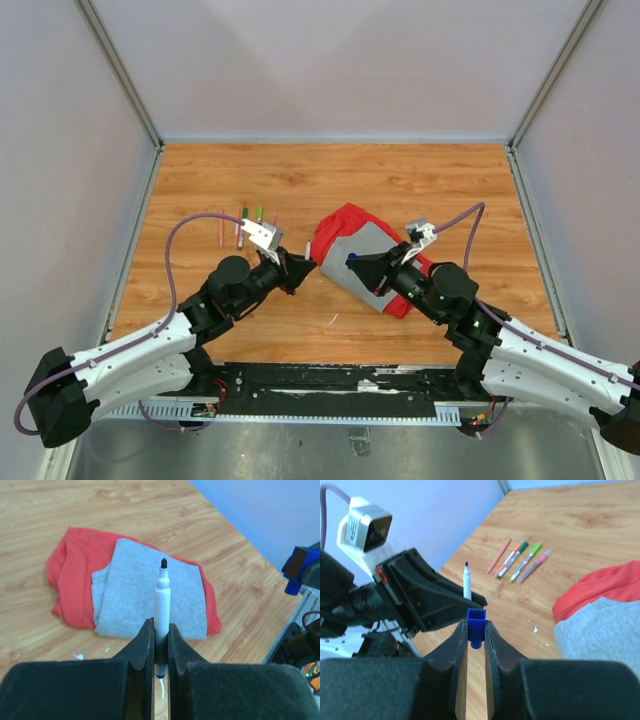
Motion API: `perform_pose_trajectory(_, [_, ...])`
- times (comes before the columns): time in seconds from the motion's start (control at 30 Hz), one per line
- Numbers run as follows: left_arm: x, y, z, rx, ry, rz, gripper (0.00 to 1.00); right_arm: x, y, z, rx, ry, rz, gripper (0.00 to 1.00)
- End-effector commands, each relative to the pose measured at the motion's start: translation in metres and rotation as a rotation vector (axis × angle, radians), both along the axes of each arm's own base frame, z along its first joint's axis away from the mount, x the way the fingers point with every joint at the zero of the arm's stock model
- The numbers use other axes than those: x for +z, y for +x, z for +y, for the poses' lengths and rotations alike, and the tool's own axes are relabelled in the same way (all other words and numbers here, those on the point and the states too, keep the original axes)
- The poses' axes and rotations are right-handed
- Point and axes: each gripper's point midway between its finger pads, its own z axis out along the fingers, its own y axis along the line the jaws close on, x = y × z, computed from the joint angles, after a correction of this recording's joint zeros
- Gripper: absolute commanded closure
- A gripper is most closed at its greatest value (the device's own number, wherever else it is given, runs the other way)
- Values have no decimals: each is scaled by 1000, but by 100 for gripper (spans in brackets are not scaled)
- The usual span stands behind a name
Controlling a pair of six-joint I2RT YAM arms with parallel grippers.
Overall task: Insert the pens into the pen caps
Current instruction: Insert the pen cap onto the pen.
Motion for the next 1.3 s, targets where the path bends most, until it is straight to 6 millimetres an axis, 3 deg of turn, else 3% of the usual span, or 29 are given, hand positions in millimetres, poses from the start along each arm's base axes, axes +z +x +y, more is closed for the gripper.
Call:
perform_pose_trajectory(0.0, [39,7,-13,-38,-102,-177,99,22,21,-16,-110,46,-76,100])
perform_pose_trajectory(0.37, [29,13,-42,-84,-146,-190,100,32,54,-42,-160,66,-160,100])
perform_pose_trajectory(0.63, [4,-10,-62,-176,-123,-156,99,28,50,-50,-158,89,-184,99])
perform_pose_trajectory(0.9, [3,-21,-75,-247,-134,-162,100,47,42,-44,-113,265,-253,99])
perform_pose_trajectory(1.27, [2,-25,-83,-281,-117,-171,100,40,35,-12,48,337,-224,99])
